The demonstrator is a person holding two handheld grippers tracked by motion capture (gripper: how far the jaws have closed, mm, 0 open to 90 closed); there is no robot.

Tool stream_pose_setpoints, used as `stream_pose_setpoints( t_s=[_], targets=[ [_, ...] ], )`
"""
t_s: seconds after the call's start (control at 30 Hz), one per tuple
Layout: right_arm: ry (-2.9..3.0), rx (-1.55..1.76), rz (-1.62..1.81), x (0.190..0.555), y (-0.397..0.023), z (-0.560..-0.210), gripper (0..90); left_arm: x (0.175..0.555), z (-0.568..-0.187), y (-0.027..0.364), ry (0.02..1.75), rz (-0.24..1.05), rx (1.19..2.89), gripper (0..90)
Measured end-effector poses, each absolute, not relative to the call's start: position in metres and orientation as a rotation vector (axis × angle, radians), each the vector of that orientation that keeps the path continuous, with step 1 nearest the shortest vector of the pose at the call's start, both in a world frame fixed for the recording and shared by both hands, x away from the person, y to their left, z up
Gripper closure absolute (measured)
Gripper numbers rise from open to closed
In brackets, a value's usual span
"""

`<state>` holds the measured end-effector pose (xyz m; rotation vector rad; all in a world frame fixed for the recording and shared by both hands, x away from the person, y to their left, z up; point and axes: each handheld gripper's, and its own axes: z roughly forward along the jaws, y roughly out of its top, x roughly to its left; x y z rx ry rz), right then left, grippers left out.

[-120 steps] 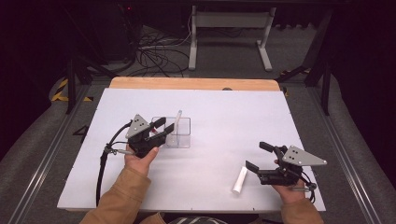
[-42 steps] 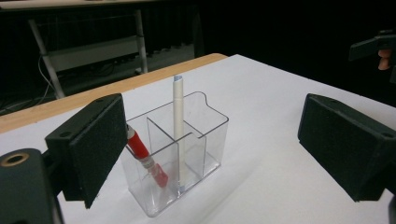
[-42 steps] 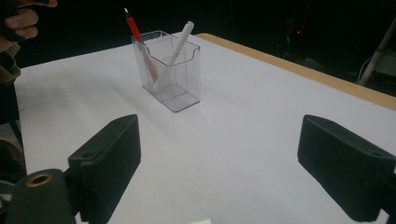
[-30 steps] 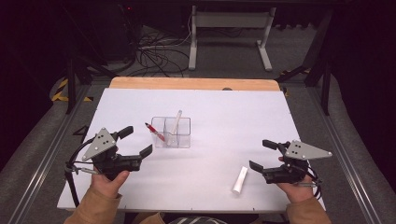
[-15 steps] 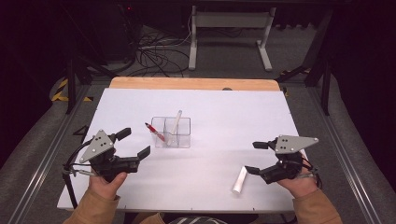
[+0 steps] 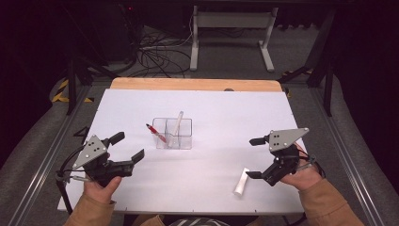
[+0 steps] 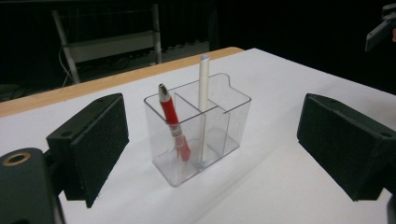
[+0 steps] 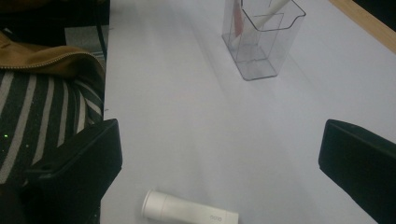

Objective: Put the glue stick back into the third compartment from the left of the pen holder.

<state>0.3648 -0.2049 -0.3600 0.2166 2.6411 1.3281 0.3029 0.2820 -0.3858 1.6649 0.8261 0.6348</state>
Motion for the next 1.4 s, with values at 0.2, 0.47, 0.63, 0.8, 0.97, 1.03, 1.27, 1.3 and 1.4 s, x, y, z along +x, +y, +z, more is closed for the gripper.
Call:
stream_pose_setpoints(
  t_s=[0.2,0.47,0.63,0.8,0.97,1.03,1.27,1.3,1.4],
  targets=[
    [2.715,0.165,1.256,0.372,-0.198,-0.355,0.6,0.302,-0.388,0.287,0.842,0.643,1.656,9.8],
    [2.807,0.018,1.154,0.375,-0.190,-0.350,14.1,0.302,-0.388,0.287,0.840,0.640,1.652,9.8],
    [2.840,-0.045,1.121,0.377,-0.188,-0.348,14.8,0.303,-0.388,0.288,0.839,0.645,1.648,9.8],
    [2.843,-0.107,1.110,0.378,-0.186,-0.345,15.6,0.303,-0.387,0.290,0.844,0.648,1.644,9.8],
    [2.858,-0.103,1.060,0.379,-0.185,-0.346,15.9,0.303,-0.387,0.290,0.841,0.644,1.646,9.8],
    [2.851,-0.124,1.023,0.378,-0.184,-0.347,17.4,0.303,-0.387,0.290,0.841,0.645,1.646,9.8],
    [2.874,-0.275,0.913,0.375,-0.175,-0.351,22.8,0.304,-0.388,0.289,0.842,0.645,1.641,9.8],
    [2.879,-0.286,0.899,0.375,-0.174,-0.352,22.8,0.304,-0.388,0.290,0.842,0.645,1.640,9.8],
    [2.905,-0.323,0.852,0.375,-0.171,-0.354,22.8,0.304,-0.388,0.290,0.845,0.643,1.640,9.8]
  ],
)
